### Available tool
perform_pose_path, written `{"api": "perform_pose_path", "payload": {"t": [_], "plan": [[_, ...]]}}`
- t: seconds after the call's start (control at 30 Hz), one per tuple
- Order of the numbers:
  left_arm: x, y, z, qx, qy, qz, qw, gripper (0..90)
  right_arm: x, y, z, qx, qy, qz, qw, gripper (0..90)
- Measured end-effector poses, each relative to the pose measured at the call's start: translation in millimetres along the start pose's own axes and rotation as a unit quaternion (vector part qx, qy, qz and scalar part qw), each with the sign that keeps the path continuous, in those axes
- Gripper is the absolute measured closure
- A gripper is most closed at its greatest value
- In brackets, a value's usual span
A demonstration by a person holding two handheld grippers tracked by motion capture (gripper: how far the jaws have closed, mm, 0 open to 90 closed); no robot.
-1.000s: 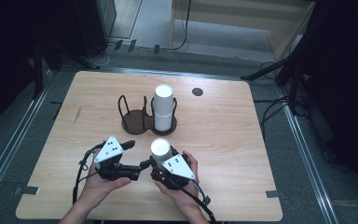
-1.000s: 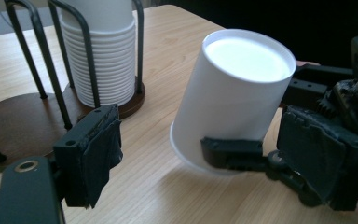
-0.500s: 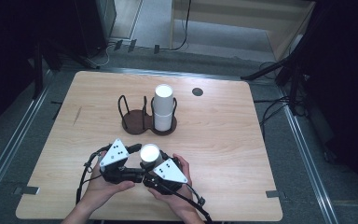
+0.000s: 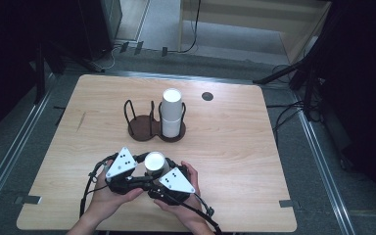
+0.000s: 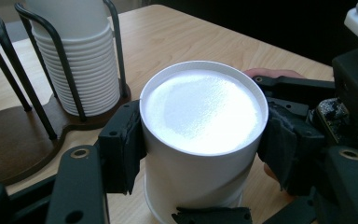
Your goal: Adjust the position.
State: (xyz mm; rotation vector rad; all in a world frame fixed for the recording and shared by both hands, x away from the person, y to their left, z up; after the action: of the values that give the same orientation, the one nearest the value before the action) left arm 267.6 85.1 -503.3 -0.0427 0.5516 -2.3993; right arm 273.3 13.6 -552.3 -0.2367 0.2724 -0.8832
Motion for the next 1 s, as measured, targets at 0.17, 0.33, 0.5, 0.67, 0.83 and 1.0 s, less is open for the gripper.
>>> {"api": "perform_pose_path", "payload": {"t": [0.17, 0.33, 0.5, 0.67, 0.83, 1.0], "plan": [[-6.0, -6.1, 3.4, 0.016, -0.013, 0.004, 0.9998, 36.4, 2.2, 2.6, -2.9, -0.01, 0.004, -0.01, 0.9999, 13.8], [-8.5, -9.1, 5.0, 0.021, -0.02, 0.0, 0.9996, 36.2, 1.9, 2.3, -2.5, -0.006, -0.003, -0.014, 0.9999, 17.0], [-10.8, -8.2, 2.9, 0.007, -0.025, -0.006, 0.9997, 33.6, 3.7, 2.1, -3.9, -0.004, -0.031, -0.027, 0.9991, 23.1], [-11.9, -8.1, 2.5, -0.011, -0.026, -0.012, 0.9995, 33.2, 7.6, 3.2, -6.2, -0.007, -0.056, -0.048, 0.9973, 25.5], [-12.2, -6.8, -0.2, -0.035, -0.038, -0.024, 0.9984, 28.5, 6.8, 2.4, -7.3, -0.004, -0.109, -0.061, 0.9922, 25.8], [-10.7, -3.3, -6.9, -0.07, -0.042, -0.04, 0.9959, 27.8, 5.3, 3.1, -9.1, 0.0, -0.15, -0.074, 0.9859, 25.8]]}}
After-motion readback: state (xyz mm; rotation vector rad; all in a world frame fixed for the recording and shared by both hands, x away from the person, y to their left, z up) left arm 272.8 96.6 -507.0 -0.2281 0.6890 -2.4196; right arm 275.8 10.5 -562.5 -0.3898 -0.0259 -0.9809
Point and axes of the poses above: each handheld gripper's, and its own axes: y roughly forward along the jaws, z roughly out of its top, x roughly to its right, the point moved 8 cm from there along y, roughly forward along the jaws, and after that the axes turned 13 degrees about y, right-handed, at the moved point
